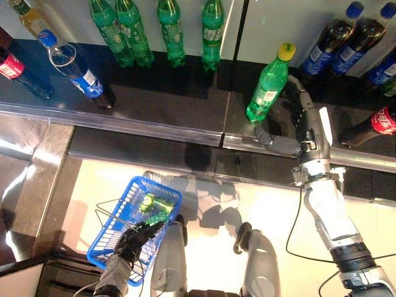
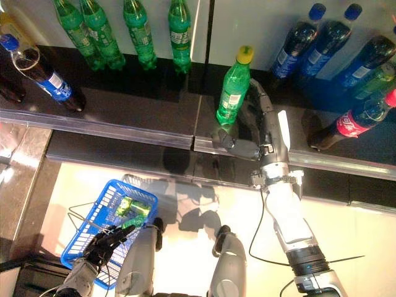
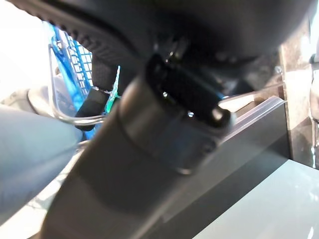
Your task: Pick up the drink and place into the basket.
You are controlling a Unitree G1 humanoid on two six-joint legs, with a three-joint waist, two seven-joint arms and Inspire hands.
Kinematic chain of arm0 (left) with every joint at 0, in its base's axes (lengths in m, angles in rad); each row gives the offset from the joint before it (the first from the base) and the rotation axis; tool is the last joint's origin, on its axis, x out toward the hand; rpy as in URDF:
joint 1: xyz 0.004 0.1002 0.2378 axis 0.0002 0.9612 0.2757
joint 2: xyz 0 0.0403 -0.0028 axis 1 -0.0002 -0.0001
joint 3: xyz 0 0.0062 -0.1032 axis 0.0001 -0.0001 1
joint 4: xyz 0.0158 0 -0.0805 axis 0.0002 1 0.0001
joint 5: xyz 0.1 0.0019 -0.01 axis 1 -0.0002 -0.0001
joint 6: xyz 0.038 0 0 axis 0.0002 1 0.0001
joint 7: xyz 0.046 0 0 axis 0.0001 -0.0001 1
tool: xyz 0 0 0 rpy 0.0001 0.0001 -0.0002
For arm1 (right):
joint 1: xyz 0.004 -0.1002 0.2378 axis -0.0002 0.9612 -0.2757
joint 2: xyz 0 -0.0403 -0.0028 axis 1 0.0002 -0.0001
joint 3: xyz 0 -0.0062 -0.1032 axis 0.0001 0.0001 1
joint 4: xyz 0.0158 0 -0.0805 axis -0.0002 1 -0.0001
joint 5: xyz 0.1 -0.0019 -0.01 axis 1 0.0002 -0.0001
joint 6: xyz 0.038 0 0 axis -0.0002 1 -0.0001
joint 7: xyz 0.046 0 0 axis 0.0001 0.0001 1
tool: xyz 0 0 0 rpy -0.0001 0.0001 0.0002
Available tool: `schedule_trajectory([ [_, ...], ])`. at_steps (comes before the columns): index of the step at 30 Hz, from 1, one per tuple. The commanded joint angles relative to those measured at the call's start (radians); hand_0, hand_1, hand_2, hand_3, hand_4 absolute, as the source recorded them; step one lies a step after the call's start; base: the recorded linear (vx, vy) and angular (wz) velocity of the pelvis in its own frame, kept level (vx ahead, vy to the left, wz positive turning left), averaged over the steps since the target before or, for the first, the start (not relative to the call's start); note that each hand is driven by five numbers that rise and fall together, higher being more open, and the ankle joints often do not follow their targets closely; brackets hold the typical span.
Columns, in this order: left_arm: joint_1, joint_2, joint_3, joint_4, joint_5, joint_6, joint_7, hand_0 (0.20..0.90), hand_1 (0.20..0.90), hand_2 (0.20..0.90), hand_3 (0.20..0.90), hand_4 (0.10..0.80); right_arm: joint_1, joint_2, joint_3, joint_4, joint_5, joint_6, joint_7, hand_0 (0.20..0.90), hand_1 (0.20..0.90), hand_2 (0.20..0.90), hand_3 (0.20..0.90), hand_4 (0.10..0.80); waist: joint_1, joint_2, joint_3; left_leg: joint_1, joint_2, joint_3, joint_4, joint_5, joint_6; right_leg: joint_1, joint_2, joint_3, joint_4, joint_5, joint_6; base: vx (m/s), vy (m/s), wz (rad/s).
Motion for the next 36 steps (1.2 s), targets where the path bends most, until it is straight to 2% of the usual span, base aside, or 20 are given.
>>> schedule_trajectory([
  [1, 0.111, 0.032, -0.054, -0.092, 0.043, -0.051, -0.043, 0.3, 0.3, 0.3, 0.2, 0.1, -0.127, -0.02, -0.108, -0.042, 0.063, -0.059, 0.0, 0.9, 0.9, 0.9, 0.9, 0.8, 0.018, 0.021, -0.075, 0.013, 0.003, -0.019, -0.078, 0.176, 0.03, 0.041, -0.01, 0.0, -0.039, 0.105, -0.003, 0.059, -0.009, 0.05],
  [11, 0.118, 0.045, -0.076, -0.1, 0.072, -0.029, -0.046, 0.3, 0.3, 0.3, 0.2, 0.1, -0.224, -0.05, -0.095, 0.059, 0.153, 0.001, 0.036, 0.9, 0.9, 0.9, 0.9, 0.8, 0.047, 0.028, -0.078, 0.016, -0.003, -0.029, -0.061, 0.187, 0.028, 0.066, -0.018, -0.023, -0.037, 0.106, -0.009, 0.046, -0.009, 0.06],
  [23, 0.117, 0.061, -0.121, -0.121, 0.084, -0.005, -0.05, 0.3, 0.3, 0.3, 0.2, 0.1, -0.374, -0.095, -0.044, 0.182, 0.238, 0.066, 0.112, 0.9, 0.9, 0.9, 0.9, 0.8, 0.079, 0.043, -0.077, 0.03, -0.024, -0.039, -0.068, 0.192, 0.029, 0.084, -0.028, -0.043, -0.039, 0.115, -0.01, 0.028, 0.001, 0.05],
  [36, 0.11, 0.07, -0.157, -0.128, 0.086, 0.014, -0.052, 0.3, 0.3, 0.3, 0.2, 0.1, -0.472, -0.101, 0.011, 0.263, 0.272, 0.125, 0.145, 0.9, 0.9, 0.9, 0.9, 0.8, 0.101, 0.05, -0.08, 0.05, -0.042, -0.042, -0.076, 0.173, 0.037, 0.099, -0.045, -0.062, -0.041, 0.124, -0.007, 0.021, 0.009, 0.04],
])
